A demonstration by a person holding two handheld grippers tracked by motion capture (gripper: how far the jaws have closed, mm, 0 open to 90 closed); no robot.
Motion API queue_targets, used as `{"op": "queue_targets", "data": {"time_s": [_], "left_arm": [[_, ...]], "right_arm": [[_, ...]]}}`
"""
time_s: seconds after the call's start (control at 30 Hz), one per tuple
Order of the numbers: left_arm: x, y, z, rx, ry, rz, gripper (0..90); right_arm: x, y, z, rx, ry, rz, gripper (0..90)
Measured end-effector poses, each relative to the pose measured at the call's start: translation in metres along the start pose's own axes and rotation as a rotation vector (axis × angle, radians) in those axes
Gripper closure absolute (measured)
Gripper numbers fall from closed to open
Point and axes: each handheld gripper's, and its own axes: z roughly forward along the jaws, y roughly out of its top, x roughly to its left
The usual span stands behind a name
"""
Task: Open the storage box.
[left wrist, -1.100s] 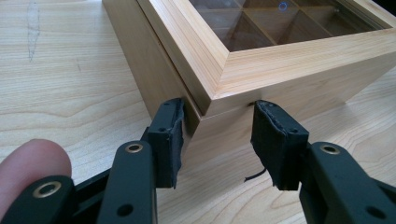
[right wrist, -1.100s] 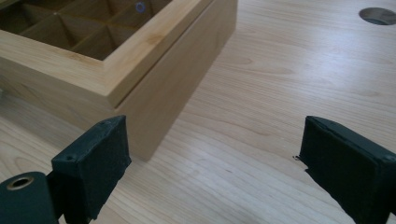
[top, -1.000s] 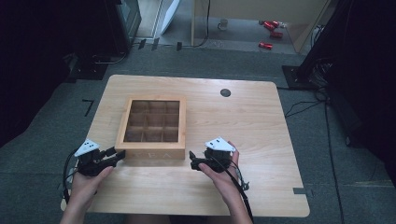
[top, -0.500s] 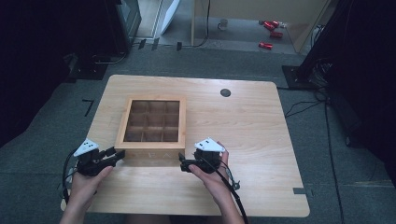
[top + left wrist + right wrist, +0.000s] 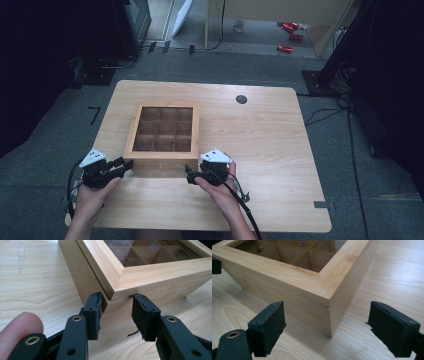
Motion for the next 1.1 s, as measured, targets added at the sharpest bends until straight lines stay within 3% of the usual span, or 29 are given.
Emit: {"op": "queue_targets", "data": {"time_s": [0.3, 0.7, 1.1], "left_arm": [[0.0, 0.0, -0.0001, -0.004, -0.001, 0.002, 59.8], [0.0, 0.0003, -0.0005, -0.006, -0.002, 0.005, 59.8], [0.0005, 0.0005, 0.0002, -0.007, 0.004, 0.003, 60.2]], "right_arm": [[0.0062, -0.0018, 0.0069, 0.013, -0.011, -0.022, 20.4], [0.0074, -0.0029, 0.01, 0.01, -0.015, -0.001, 44.9], [0.0056, -0.0051, 0.007, -0.022, -0.002, -0.009, 51.9]]}}
